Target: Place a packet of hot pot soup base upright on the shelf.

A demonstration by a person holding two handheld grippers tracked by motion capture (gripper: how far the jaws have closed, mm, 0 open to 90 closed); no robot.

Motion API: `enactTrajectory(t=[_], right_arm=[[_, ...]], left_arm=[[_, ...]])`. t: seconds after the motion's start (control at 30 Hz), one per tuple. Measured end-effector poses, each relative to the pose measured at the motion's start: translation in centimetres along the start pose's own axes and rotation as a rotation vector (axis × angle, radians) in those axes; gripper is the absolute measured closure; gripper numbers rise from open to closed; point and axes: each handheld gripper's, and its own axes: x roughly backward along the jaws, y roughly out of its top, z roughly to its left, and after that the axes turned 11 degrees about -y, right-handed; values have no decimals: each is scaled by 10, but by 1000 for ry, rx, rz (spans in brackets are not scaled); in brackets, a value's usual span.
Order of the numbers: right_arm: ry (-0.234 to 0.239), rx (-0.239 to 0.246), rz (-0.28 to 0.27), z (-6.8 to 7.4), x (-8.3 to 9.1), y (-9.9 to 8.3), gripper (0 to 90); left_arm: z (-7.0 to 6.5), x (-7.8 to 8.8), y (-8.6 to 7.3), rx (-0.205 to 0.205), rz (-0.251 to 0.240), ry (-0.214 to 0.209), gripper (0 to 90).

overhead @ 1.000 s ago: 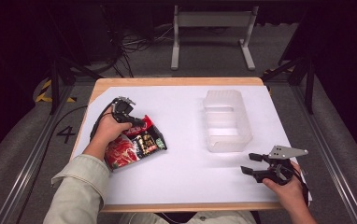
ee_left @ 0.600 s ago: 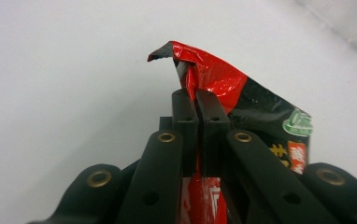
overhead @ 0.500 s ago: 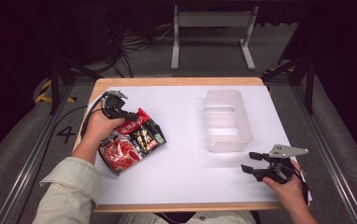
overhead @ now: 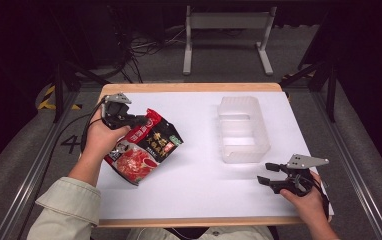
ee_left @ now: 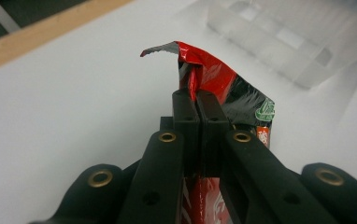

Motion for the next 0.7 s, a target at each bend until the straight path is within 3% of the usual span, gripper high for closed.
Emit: enactTrajectory(t=[0.3,0.47,0.7], right_arm=[[1,0,-5,0,1,0,362],[2,4,-5,1,0,1,363],[3,17,-5,3,0,2,365]], left_arm=[[-22,14,4,-59,-133,92,885],[-31,20,4,-68,-183,107,886],[-52,23,-5,-103,-298,125,886]])
